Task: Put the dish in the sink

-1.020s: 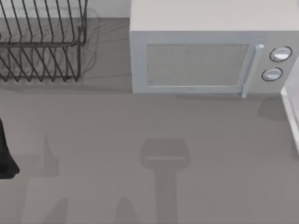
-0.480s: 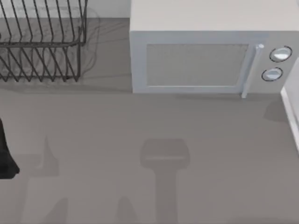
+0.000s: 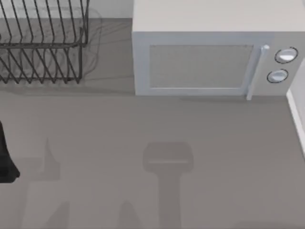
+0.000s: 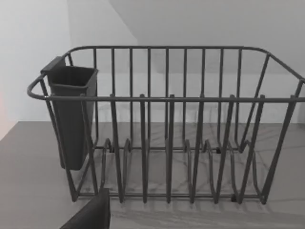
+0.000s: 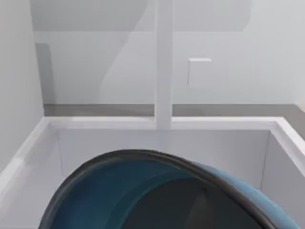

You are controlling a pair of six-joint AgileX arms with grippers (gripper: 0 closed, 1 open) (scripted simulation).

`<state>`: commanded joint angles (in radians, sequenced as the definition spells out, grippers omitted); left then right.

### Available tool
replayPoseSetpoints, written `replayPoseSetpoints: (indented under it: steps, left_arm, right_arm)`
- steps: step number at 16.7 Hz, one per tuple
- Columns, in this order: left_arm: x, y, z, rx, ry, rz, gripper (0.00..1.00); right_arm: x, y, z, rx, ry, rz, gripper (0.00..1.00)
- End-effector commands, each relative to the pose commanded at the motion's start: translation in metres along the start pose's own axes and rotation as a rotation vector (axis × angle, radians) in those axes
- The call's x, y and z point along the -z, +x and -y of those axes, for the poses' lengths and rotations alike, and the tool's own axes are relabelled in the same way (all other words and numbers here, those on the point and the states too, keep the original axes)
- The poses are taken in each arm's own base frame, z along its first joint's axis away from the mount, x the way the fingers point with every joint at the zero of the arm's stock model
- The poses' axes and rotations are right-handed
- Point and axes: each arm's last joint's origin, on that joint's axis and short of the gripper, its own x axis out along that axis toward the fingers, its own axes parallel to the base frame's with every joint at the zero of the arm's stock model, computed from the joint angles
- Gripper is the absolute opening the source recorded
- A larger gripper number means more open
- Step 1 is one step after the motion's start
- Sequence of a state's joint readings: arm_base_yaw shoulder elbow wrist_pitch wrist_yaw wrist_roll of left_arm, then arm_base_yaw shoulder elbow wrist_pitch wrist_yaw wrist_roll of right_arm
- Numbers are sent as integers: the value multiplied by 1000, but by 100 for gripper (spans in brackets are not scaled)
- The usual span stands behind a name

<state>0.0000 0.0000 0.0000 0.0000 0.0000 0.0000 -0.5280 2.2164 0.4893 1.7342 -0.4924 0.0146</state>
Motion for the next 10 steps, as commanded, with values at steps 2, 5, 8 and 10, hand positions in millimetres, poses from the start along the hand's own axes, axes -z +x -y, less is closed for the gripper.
replayPoseSetpoints:
  steps: [2,5,8,10]
  left_arm:
    - [0,0,0,0,0,0,100]
    - [0,0,0,0,0,0,100]
    - [0,0,0,0,0,0,100]
    - [0,0,0,0,0,0,100]
  right_arm:
    - [0,0,0,0,0,0,83]
    - [0,0,0,0,0,0,100]
    - [0,0,0,0,0,0,100]
    - [0,0,0,0,0,0,100]
